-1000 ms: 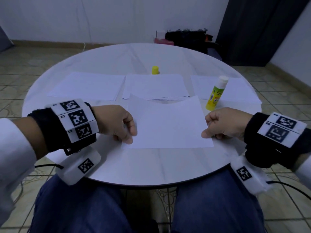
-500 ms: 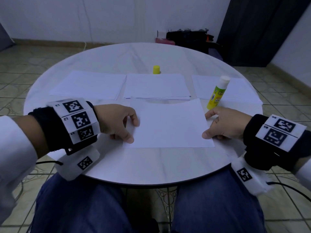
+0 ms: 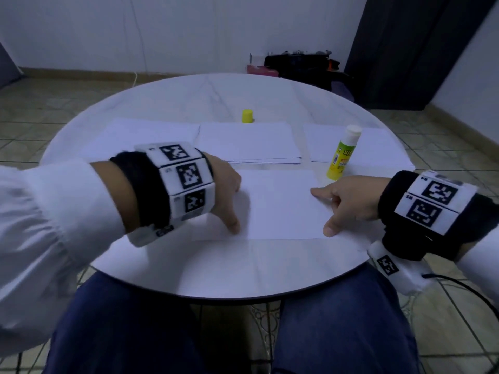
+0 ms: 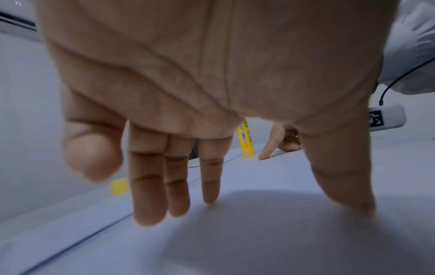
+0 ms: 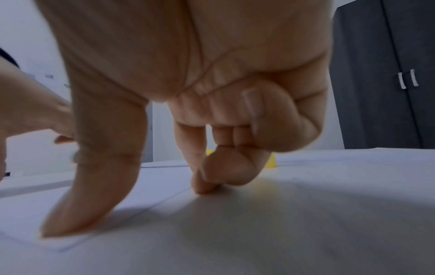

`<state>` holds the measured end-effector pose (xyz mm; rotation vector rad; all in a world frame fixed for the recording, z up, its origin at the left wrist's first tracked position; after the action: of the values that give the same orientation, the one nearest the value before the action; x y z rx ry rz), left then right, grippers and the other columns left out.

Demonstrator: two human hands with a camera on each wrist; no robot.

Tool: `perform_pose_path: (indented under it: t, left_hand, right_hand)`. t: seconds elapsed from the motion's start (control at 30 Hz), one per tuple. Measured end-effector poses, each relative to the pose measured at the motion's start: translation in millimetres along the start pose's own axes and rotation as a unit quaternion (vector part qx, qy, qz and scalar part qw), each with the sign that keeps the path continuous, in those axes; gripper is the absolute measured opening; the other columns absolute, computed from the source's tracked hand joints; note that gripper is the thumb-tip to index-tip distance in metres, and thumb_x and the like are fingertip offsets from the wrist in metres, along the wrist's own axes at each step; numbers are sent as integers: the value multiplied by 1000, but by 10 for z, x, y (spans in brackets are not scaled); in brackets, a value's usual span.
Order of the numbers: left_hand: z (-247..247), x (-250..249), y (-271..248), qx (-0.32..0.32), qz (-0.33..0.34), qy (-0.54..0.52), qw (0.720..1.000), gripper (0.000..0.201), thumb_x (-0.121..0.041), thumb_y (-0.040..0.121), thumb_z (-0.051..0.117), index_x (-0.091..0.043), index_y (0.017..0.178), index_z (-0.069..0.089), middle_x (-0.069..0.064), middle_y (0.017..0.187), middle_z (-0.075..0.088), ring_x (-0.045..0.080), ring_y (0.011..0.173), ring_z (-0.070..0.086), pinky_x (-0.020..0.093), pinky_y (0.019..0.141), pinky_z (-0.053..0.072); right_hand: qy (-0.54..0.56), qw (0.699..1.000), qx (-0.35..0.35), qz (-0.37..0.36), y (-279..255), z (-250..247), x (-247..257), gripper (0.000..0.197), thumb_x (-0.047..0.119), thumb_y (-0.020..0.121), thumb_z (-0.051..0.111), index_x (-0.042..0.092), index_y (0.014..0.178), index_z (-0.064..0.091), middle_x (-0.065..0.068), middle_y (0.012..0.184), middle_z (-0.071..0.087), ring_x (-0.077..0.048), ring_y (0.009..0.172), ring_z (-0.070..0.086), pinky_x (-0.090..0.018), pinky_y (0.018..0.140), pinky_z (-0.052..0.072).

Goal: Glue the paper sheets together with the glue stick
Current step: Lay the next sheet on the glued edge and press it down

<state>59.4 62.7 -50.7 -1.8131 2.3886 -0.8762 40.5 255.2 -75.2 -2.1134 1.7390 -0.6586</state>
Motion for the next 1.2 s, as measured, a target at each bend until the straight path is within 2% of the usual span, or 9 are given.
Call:
perform_pose_path:
  t: [0.13, 0.27, 0.37, 0.53, 0.7, 0.8, 0.9, 1.03, 1.2]
  left_hand:
    - [-178, -615, 246, -64, 91, -54, 992, 89, -86, 63, 54, -21, 123, 57, 3, 123, 58, 26, 118, 51, 31, 85, 37]
    - [-312, -1042, 417, -110, 121, -75, 984, 101, -82, 68, 55, -14, 140, 40, 6, 142, 42, 25, 133, 36, 35, 102, 32]
    - [-325, -1100, 480, -95, 126, -67, 985, 91, -75, 71, 60, -17, 140, 42, 5, 133, 46, 23, 130, 39, 29, 88, 30]
    - [-197, -817, 463, -43, 95, -50, 993, 111, -74, 65, 67, -8, 144, 28, 8, 144, 36, 26, 129, 41, 35, 93, 36]
    - [69, -308, 322, 7, 66, -44, 997, 126, -70, 63, 70, -9, 152, 4, 5, 159, 8, 22, 144, 19, 43, 115, 24]
    - [258, 0, 261, 29, 52, -52, 997, 131, -70, 63, 70, -10, 152, -5, 0, 161, -5, 17, 148, 6, 43, 118, 17]
    - [441, 273, 210, 54, 32, -54, 997, 135, -72, 62, 68, -12, 151, -13, -2, 160, -16, 14, 148, -4, 41, 120, 11]
    - [612, 522, 151, 70, 16, -52, 996, 138, -78, 59, 65, -15, 150, -18, -3, 159, -20, 12, 147, -7, 43, 120, 11]
    - [659, 563, 122, 57, 17, -43, 997, 137, -80, 59, 61, -14, 150, -17, -3, 159, -18, 14, 148, -6, 42, 120, 9]
  right_hand:
    - [-54, 999, -5, -5, 9, -14, 65, 96, 36, 74, 78, 23, 150, 21, 17, 76, 34, -9, 96, 41, -20, 84, 37]
    - [-121, 993, -7, -6, -36, -29, 142, 59, 40, 73, 77, 14, 122, 56, 5, 83, 53, -16, 85, 52, -26, 76, 45]
    - [-138, 990, -3, -11, -44, -26, 158, 58, 40, 74, 76, 13, 121, 57, 1, 89, 56, -19, 90, 55, -29, 81, 47]
    - [-132, 991, 0, -21, -29, -28, 152, 92, 42, 76, 74, 16, 149, 26, -2, 120, 56, -21, 116, 51, -31, 100, 42]
    - [-114, 993, 10, -19, -13, -11, 143, 95, 40, 78, 73, 16, 151, 17, 6, 100, 44, -18, 109, 48, -25, 93, 40]
    - [-84, 996, 10, -18, 8, 0, 115, 95, 37, 77, 75, 17, 151, 18, 13, 86, 37, -12, 95, 39, -22, 83, 35]
    - [-80, 997, 3, -18, 25, -1, 96, 96, 36, 77, 75, 17, 151, 18, 13, 93, 37, -10, 96, 37, -21, 83, 33]
    - [-68, 998, 5, -12, 35, 5, 95, 96, 33, 77, 76, 17, 151, 18, 18, 75, 30, -9, 95, 37, -19, 75, 34]
    - [-201, 979, 17, -25, -106, 6, 374, 60, 29, 80, 72, 12, 132, 48, 1, 98, 49, -19, 94, 49, -29, 84, 46]
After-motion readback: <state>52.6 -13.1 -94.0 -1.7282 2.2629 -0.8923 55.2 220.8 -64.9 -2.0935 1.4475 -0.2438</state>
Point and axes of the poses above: each hand's wrist, its own y-axis towards the middle knuckle, its own z-axis out of the palm, x = y × z, the point moved 7 cm from there along y, towards the middle knuckle
